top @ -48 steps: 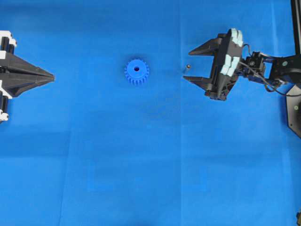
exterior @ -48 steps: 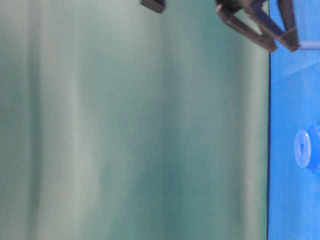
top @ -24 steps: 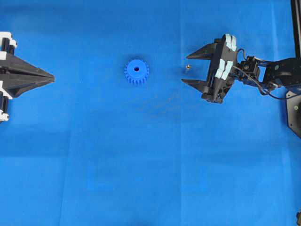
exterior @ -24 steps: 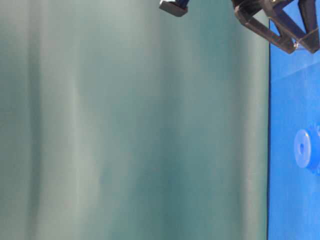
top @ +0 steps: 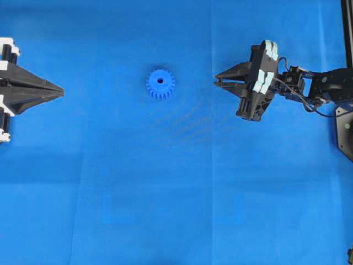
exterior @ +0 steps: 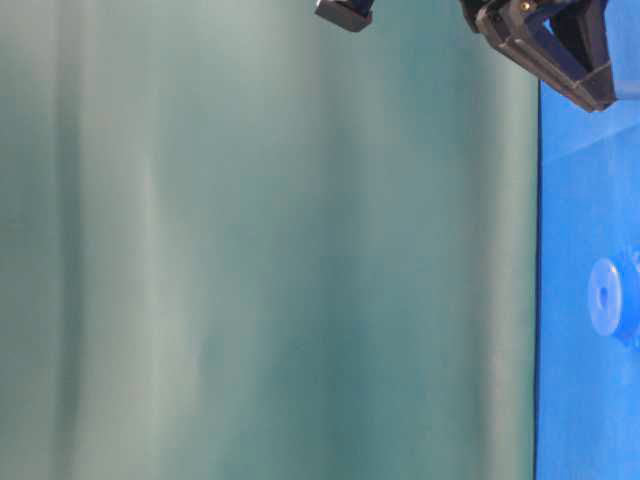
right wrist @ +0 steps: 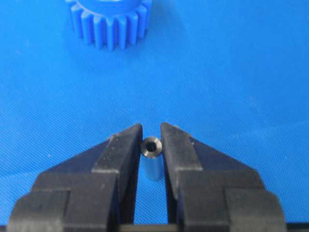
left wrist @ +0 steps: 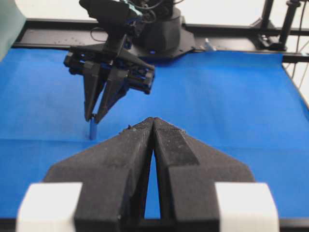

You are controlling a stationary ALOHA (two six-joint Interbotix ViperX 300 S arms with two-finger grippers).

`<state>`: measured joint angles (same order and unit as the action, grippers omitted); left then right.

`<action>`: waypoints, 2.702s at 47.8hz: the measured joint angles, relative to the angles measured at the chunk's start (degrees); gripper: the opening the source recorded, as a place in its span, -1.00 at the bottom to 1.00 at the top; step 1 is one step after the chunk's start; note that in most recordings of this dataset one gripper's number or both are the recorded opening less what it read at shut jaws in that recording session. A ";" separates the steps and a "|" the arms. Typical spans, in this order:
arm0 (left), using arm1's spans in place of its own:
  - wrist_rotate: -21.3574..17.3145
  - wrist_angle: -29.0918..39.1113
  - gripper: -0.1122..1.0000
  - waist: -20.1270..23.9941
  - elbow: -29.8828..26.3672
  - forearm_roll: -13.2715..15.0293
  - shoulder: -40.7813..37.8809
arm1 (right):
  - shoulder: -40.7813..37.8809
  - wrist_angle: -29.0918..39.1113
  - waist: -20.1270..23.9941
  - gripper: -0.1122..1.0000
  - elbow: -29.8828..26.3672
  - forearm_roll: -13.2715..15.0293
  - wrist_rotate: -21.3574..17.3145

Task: Insert the shaft placed at a random location into the center hole of the small gear at another random location.
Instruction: 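Close the right gripper around the upright silver shaft, then lift the shaft and carry it left over the blue gear, then align the shaft over the gear's center hole and lower it in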

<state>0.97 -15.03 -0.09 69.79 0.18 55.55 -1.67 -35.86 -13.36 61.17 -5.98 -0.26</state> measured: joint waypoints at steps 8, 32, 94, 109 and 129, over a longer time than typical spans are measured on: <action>0.00 0.00 -0.79 0.09 0.00 -0.09 0.00 | 0.09 0.00 0.00 -0.75 0.09 -0.09 0.00; 0.00 0.26 -0.79 0.18 -0.09 -0.09 0.00 | 12.22 12.30 -0.70 -0.75 -1.49 -0.09 0.26; 0.00 0.26 -0.79 0.26 -0.09 0.00 0.09 | -5.19 19.07 3.60 -0.75 -27.51 0.53 0.62; 0.00 0.26 -0.79 0.26 0.00 -0.09 0.09 | -6.94 19.07 3.60 -0.75 -27.95 0.88 0.79; 0.00 0.26 -0.79 0.26 0.00 0.00 0.09 | -9.05 17.67 3.52 -0.75 -27.95 0.97 1.05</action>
<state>0.97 -14.77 0.18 69.79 0.18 55.63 -10.72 -18.19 -9.84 33.22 -5.01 0.79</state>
